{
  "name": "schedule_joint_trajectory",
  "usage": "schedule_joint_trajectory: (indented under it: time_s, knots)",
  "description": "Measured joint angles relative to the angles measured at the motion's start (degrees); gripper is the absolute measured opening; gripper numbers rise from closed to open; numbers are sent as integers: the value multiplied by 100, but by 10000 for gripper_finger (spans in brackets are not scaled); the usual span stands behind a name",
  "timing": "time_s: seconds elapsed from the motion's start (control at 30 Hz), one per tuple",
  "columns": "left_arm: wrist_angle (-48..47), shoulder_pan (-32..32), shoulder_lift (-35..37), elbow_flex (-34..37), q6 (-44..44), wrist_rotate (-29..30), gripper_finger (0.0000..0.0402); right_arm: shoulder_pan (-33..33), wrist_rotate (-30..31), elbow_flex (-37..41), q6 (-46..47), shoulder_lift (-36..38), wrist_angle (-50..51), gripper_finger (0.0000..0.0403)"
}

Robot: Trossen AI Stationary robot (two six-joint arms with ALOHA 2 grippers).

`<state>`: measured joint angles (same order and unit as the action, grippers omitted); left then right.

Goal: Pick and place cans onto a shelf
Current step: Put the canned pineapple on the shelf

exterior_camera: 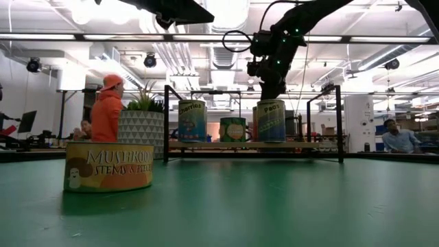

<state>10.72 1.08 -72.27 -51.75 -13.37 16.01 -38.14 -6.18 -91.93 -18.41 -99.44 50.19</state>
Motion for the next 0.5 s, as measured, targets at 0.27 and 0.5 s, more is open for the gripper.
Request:
schedule_joint_trajectory:
  time_s: [0.27,0.5]
  knots:
    - [17,2,2,0,0,0,0,14,20,-12,203,1,30,9]
    - [17,2,2,0,0,0,0,14,18,-12,240,1,34,9]
